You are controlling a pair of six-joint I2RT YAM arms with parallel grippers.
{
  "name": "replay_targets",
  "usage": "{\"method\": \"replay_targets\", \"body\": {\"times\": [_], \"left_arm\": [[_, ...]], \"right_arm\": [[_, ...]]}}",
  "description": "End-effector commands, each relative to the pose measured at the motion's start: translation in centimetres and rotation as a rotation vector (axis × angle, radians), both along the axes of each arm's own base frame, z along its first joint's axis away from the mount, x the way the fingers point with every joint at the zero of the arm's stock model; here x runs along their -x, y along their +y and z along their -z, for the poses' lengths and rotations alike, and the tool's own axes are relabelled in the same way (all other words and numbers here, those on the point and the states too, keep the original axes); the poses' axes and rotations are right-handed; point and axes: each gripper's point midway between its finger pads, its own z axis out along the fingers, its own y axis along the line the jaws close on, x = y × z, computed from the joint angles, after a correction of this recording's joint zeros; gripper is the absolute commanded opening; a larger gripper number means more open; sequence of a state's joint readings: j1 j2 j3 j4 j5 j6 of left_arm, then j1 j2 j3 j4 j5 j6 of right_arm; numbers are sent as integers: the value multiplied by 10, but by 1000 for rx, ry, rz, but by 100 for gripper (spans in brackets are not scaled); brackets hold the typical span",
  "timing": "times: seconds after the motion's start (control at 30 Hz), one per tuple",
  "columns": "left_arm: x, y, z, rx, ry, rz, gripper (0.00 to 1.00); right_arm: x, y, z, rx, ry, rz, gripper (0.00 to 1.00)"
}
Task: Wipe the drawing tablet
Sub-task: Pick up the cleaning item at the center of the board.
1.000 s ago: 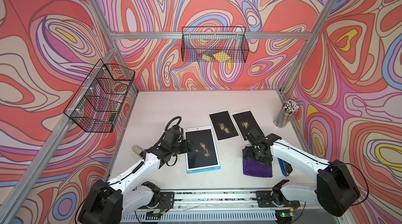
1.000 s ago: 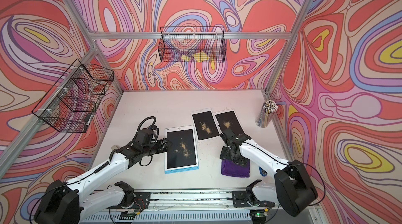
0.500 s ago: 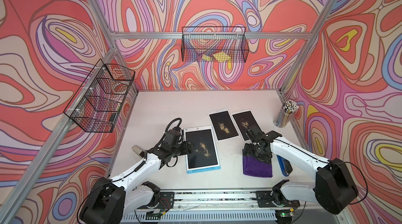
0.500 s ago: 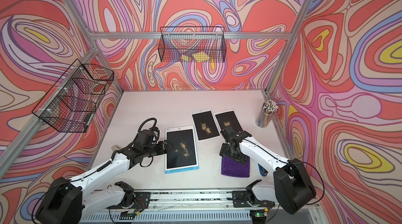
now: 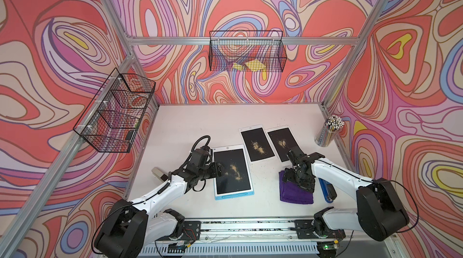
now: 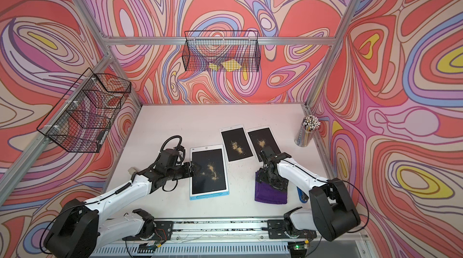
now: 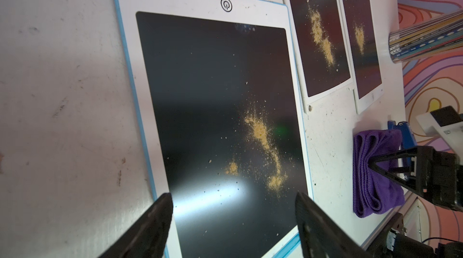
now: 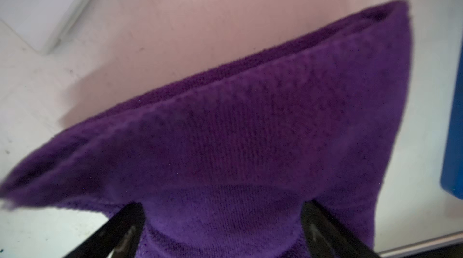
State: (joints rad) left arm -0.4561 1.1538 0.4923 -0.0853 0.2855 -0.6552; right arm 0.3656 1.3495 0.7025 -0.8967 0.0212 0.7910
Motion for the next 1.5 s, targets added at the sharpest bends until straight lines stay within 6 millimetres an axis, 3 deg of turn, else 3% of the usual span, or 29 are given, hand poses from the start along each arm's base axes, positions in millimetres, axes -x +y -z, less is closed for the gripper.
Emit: {"method": "replay_targets", "body": {"times": [0.0, 0.23, 0.43, 0.63, 0.9, 1.37, 1.47], "left_arm": [[-2, 2, 0, 6, -4, -9, 80], [-4, 2, -2, 15, -8, -14, 80], [-4, 1, 1, 25, 3, -13, 80], [-1, 2, 5, 31, 27, -18, 80], [0, 9, -4, -1, 12, -37, 80], [1, 13, 6, -19, 53, -57, 80], [2, 16, 6, -32, 53, -56, 81]], "right_arm": [[-5, 14, 12, -74, -1, 19, 97], [-8, 37, 18, -162, 13, 39, 95], [-9, 77, 23, -182, 13, -23, 95], [2, 104, 44, -203, 22, -35, 97], [17, 95, 67, -131, 56, -5, 93], [32, 78, 86, -108, 39, -18, 60], [34, 77, 85, -108, 29, -19, 49]]}}
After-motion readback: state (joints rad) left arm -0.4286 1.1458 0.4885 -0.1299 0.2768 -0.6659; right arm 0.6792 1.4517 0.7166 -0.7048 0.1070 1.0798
